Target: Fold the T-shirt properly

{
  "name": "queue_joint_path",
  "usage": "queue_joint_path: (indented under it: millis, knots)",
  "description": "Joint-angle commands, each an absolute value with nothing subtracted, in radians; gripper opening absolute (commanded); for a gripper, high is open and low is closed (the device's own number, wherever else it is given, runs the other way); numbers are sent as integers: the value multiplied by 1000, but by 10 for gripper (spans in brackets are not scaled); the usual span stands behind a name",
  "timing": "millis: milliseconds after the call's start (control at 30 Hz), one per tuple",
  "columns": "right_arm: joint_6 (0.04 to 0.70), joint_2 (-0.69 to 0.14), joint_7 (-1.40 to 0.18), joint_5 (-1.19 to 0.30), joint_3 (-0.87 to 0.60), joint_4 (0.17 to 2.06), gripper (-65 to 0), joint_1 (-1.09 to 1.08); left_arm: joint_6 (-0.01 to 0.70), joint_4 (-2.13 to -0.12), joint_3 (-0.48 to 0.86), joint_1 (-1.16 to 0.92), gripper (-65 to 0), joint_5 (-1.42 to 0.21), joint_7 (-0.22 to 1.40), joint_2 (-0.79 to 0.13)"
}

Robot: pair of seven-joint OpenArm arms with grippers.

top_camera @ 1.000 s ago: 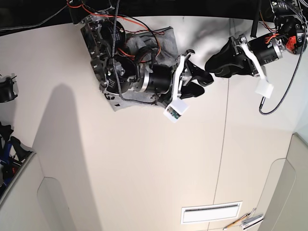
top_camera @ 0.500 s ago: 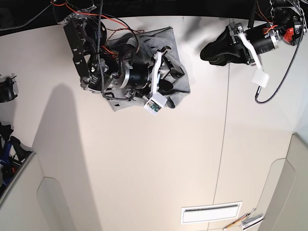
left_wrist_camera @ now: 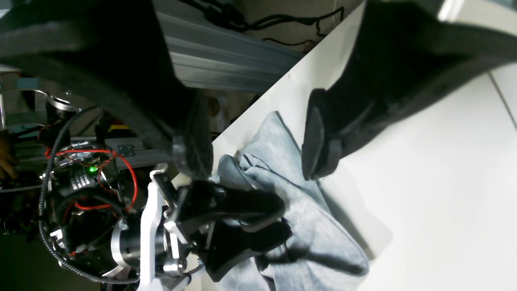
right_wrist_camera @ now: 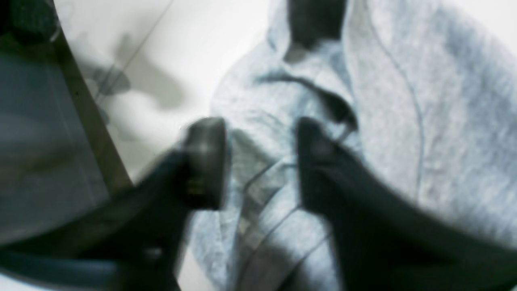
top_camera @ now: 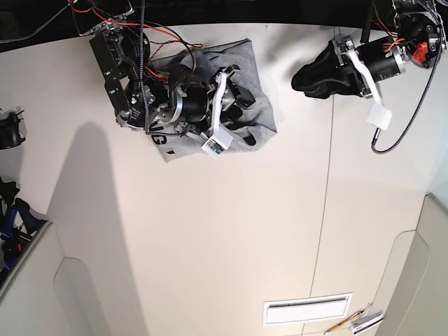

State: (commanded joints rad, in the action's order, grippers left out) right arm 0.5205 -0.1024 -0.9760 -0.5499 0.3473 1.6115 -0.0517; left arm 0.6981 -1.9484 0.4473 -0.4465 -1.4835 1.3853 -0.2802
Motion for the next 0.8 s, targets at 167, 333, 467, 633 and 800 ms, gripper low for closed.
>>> queue_joint_path:
  millis: [167, 333, 467, 633, 800]
  knots:
    - [520, -102, -952, -550, 347, 1586, -644, -52, 698, -1948, 447, -447, -263, -1484, 1388, -281]
    - [538, -102, -939, -599, 347, 1500, -650, -52, 698, -1948, 447, -447, -263, -1484, 1389, -281]
    - [556, -102, -940, -694, 347, 1545, -650, -52, 698, -1948, 447, -447, -263, -1484, 1389, -281]
    - [583, -78, -986, -792, 347, 1608, -650, -52, 698, -1948, 447, -447, -263, -1484, 1389, -282]
    - [585, -9, -995, -812, 360, 1609, -650, -52, 698, -1948, 456, -447, -263, -1484, 1389, -309]
